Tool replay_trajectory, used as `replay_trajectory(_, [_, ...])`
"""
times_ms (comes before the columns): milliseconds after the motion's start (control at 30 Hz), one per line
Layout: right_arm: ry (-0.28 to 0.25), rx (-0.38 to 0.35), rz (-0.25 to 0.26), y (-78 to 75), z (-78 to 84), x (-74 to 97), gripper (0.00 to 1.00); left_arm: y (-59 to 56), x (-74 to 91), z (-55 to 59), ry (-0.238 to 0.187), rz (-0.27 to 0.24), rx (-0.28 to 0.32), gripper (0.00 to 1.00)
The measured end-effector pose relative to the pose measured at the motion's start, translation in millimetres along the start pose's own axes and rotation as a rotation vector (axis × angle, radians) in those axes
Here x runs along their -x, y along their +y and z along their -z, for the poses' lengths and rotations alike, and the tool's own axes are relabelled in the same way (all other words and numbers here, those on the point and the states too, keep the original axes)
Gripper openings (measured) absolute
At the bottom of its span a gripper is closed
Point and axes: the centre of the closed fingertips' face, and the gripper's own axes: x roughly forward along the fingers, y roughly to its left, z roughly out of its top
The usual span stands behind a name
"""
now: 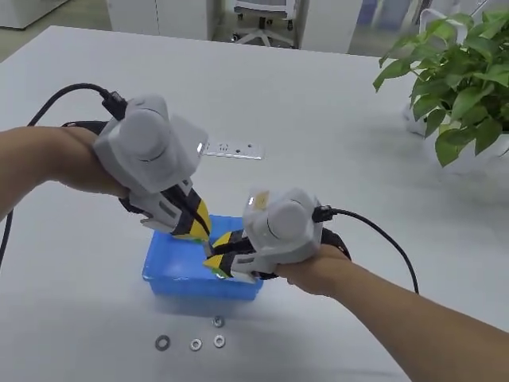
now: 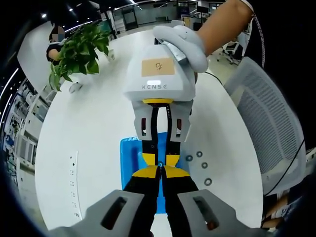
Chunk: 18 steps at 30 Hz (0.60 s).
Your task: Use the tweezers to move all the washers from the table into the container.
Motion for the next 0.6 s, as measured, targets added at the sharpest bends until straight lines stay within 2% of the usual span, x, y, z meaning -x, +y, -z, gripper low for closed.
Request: replay_trajectory(600, [-0.028, 0.020, 0.022, 13.4, -17.7, 19.0, 0.11, -15.1, 18.6, -18.0, 0.019, -0.015, -0.018, 0.05])
